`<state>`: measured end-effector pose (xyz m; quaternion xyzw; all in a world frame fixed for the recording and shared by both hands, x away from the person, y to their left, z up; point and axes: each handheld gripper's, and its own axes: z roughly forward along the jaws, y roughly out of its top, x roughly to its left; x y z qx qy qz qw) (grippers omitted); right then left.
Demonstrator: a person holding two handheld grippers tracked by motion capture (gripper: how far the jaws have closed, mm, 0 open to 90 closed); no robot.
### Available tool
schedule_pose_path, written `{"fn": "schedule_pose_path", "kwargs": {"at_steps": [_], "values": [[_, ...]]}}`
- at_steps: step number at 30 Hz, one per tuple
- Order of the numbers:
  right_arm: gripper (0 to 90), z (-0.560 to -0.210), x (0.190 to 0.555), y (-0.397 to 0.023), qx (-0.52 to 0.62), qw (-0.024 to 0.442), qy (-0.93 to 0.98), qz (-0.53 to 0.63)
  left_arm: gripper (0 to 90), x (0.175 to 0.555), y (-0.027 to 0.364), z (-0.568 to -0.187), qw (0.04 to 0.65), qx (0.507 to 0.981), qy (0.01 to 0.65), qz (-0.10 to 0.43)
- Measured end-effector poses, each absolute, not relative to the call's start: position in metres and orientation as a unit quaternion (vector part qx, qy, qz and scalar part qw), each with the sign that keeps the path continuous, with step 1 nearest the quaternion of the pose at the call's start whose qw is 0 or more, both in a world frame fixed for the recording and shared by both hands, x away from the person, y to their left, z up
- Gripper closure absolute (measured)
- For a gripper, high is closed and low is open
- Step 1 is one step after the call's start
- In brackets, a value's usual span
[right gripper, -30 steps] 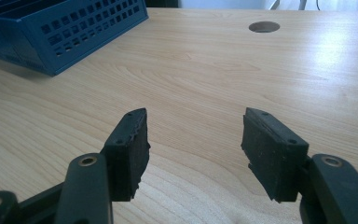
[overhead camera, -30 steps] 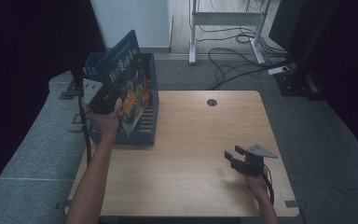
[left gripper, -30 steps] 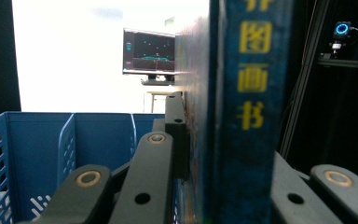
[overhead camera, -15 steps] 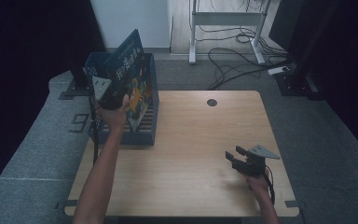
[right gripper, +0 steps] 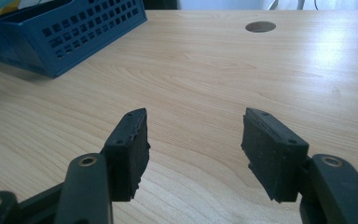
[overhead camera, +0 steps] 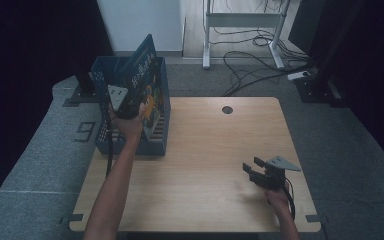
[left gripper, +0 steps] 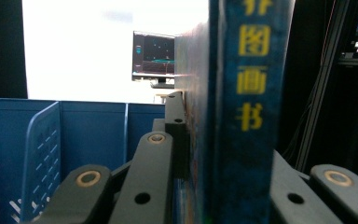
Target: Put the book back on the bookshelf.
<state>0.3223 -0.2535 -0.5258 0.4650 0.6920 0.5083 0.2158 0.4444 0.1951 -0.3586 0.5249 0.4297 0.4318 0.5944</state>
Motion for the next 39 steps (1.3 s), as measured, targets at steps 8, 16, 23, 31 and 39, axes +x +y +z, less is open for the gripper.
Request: {"fn": "schedule_pose_path", "kwargs": {"at_steps": [8,16,23,31,39], "values": [[40.1,-0.526,0.321,-0.254,0.464,0.216,0.692,0.510,81.8,0.448,0.188,-0.367,0.593,0.522,0.427,0.441],[40.1,-0.525,0.320,-0.253,0.457,0.215,0.697,0.509,81.7,0.451,0.185,-0.379,0.588,0.526,0.432,0.437],[39.9,-0.525,0.320,-0.252,0.451,0.212,0.697,0.515,81.6,0.453,0.180,-0.399,0.572,0.541,0.439,0.433],[39.8,-0.524,0.318,-0.254,0.450,0.211,0.697,0.517,81.0,0.450,0.174,-0.423,0.553,0.563,0.444,0.424],[39.8,-0.523,0.316,-0.251,0.445,0.212,0.699,0.518,74.2,0.437,0.169,-0.431,0.553,0.586,0.420,0.419]]}}
